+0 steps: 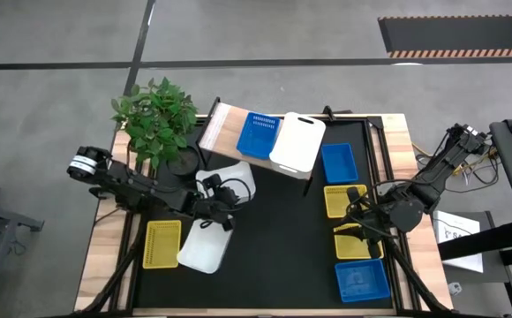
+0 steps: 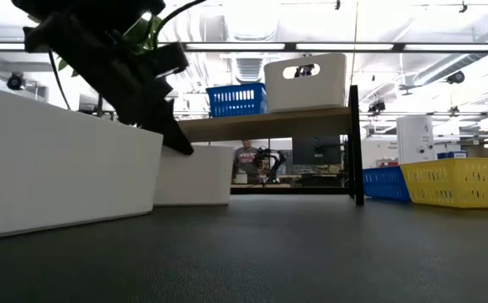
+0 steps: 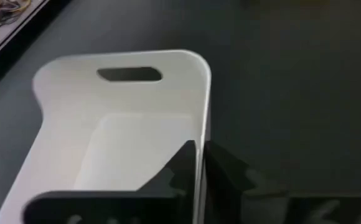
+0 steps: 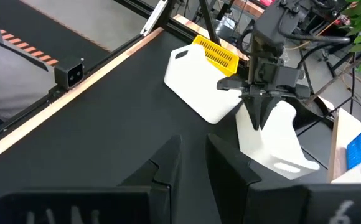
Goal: Stack baskets on shelf by color
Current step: Stack the top white bin on top of the other white bin on the shelf
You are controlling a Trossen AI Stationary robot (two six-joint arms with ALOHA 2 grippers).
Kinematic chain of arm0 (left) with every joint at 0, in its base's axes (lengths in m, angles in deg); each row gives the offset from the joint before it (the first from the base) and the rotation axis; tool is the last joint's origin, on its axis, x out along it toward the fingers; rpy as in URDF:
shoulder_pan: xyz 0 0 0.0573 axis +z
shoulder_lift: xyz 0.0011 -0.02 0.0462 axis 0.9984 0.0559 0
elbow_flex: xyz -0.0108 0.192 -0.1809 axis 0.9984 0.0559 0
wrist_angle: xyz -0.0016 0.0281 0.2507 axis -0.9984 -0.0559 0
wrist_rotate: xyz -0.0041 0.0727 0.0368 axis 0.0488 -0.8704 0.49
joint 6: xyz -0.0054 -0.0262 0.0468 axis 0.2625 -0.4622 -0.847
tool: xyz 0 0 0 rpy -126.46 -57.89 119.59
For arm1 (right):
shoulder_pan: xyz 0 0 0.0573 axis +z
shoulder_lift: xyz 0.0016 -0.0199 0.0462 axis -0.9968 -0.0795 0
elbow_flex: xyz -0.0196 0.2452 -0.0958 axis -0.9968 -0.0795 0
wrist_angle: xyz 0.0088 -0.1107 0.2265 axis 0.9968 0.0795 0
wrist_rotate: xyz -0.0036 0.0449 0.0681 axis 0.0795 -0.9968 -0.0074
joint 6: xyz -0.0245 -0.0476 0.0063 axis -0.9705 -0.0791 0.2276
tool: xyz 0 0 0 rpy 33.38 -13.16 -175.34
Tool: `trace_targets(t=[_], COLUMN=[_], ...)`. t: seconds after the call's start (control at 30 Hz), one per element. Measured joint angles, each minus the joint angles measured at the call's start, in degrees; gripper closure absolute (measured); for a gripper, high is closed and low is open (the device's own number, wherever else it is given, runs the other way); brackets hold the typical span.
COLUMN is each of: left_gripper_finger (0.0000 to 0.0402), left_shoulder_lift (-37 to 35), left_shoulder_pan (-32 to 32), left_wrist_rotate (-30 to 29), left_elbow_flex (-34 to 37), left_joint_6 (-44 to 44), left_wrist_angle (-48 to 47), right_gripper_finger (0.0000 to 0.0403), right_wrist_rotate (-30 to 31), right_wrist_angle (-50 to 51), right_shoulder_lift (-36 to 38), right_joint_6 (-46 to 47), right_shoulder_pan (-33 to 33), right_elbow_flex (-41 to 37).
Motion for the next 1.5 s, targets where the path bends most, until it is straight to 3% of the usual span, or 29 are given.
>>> trace_targets(t=[0.27,0.5,0.87,1.13,1.4,1.5], left_gripper_finger=[0.04,0.0401,0.0401,0.0401,0.0339,0.0314], left_shoulder_lift=[0.0,0.0,1.88,5.6,5.43,4.11], left_shoulder_pan=[0.02,0.0,-0.13,-0.24,-0.24,-0.24], left_wrist_rotate=[0.03,4.8,9.51,9.97,10.01,12.81], left_elbow_flex=[-1.17,-1.22,-1.22,-1.38,-1.57,-1.54], left_joint_6=[-0.28,-5.93,-1.85,-1.01,-1.34,-2.99], left_wrist_angle=[0.86,12.77,24.45,27.32,28.64,28.34], right_gripper_finger=[0.0337,0.0337,0.0337,0.0337,0.0337,0.0337], right_wrist_rotate=[0.0,0.0,0.0,-0.02,-0.01,0.0], right_wrist_angle=[0.01,0.0,-0.01,0.07,0.0,-0.34], right_shoulder_lift=[0.0,0.0,0.0,0.0,0.0,0.0], right_joint_6=[0.07,0.22,0.89,2.26,3.32,5.31], right_shoulder_pan=[0.0,-0.01,0.0,0.0,0.0,-0.01], right_elbow_flex=[0.0,0.0,0.0,0.0,0.0,0.0])
